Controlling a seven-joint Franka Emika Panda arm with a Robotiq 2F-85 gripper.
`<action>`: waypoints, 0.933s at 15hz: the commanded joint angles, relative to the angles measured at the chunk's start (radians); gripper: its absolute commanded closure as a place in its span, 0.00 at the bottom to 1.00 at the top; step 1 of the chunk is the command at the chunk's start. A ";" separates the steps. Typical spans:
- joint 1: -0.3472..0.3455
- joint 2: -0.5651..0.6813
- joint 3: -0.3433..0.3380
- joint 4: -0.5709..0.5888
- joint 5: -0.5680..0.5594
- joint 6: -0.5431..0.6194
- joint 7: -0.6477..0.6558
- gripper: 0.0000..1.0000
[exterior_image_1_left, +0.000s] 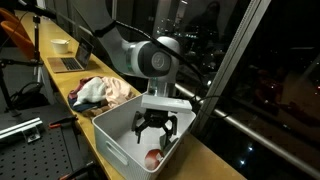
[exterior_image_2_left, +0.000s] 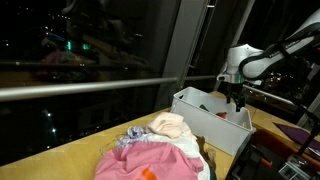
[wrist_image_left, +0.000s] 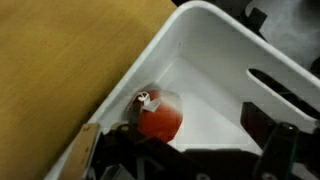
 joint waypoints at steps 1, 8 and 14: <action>0.021 -0.104 -0.010 -0.113 -0.048 0.036 -0.012 0.00; 0.096 -0.095 0.017 -0.085 -0.057 0.109 0.021 0.00; 0.075 -0.037 -0.010 -0.046 -0.056 0.109 -0.038 0.00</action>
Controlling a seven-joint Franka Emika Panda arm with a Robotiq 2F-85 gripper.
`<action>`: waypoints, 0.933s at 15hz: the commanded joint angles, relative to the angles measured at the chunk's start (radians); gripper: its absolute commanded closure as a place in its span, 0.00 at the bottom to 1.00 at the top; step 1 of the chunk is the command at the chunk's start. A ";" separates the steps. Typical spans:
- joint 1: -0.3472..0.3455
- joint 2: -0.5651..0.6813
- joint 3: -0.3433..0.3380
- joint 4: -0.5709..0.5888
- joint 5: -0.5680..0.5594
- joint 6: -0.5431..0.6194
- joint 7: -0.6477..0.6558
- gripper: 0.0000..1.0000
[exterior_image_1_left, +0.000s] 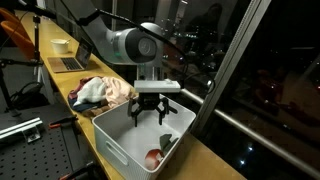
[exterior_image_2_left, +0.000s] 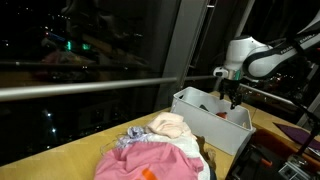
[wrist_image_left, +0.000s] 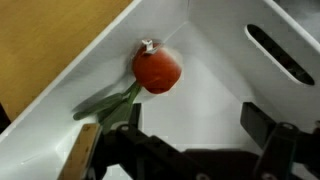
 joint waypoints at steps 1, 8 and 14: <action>-0.025 0.057 -0.017 0.045 -0.011 0.013 -0.039 0.00; -0.022 0.159 -0.001 0.064 -0.009 0.058 -0.047 0.00; -0.054 0.232 -0.028 0.111 -0.021 0.108 -0.110 0.00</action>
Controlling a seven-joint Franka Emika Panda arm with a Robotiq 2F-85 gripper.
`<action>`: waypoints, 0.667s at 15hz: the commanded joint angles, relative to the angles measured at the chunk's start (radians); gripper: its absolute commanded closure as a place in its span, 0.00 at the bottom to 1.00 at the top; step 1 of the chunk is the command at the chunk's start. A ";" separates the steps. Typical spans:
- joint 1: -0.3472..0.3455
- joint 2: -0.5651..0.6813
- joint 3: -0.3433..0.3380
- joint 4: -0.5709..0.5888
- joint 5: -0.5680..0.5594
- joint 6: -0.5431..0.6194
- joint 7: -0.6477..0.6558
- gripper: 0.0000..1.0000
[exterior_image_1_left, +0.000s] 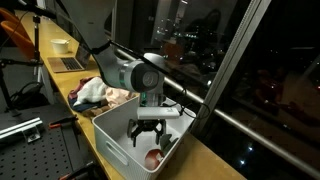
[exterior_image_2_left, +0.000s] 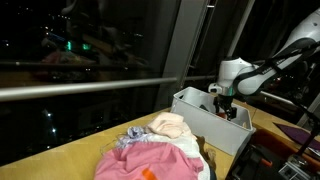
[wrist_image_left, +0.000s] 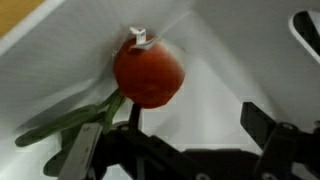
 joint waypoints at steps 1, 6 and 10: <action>-0.029 0.037 -0.021 0.062 -0.024 0.027 -0.062 0.00; -0.046 0.075 -0.039 0.117 -0.025 0.036 -0.109 0.00; -0.042 0.120 -0.042 0.135 -0.026 0.042 -0.104 0.00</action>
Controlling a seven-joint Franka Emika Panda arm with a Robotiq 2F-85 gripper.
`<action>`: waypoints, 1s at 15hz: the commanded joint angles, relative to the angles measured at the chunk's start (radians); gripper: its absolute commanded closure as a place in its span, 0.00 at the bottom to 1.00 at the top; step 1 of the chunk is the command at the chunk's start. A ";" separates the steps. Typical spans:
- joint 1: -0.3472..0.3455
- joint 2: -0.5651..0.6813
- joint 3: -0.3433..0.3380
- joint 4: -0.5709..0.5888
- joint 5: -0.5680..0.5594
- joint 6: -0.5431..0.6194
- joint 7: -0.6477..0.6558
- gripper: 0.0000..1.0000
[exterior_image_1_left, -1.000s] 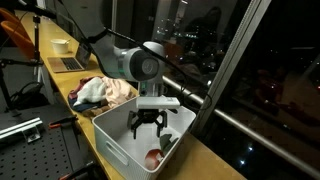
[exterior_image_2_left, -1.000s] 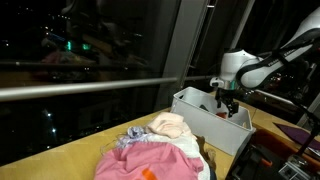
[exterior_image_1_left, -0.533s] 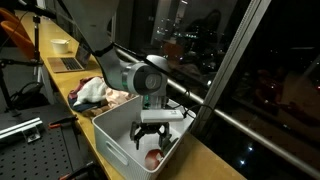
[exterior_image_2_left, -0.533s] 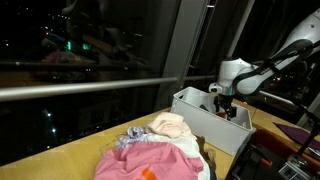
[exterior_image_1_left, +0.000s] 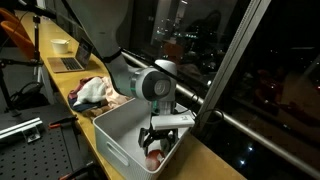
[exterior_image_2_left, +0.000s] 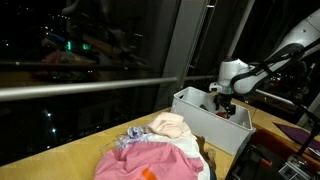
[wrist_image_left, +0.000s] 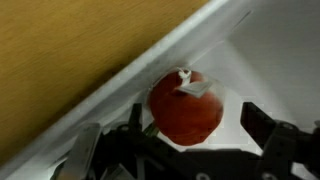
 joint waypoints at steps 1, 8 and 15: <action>0.001 0.054 -0.009 0.032 -0.022 0.031 -0.005 0.00; 0.001 0.097 -0.005 0.063 -0.006 0.035 -0.004 0.51; -0.003 -0.094 0.049 -0.049 0.113 -0.028 0.016 0.99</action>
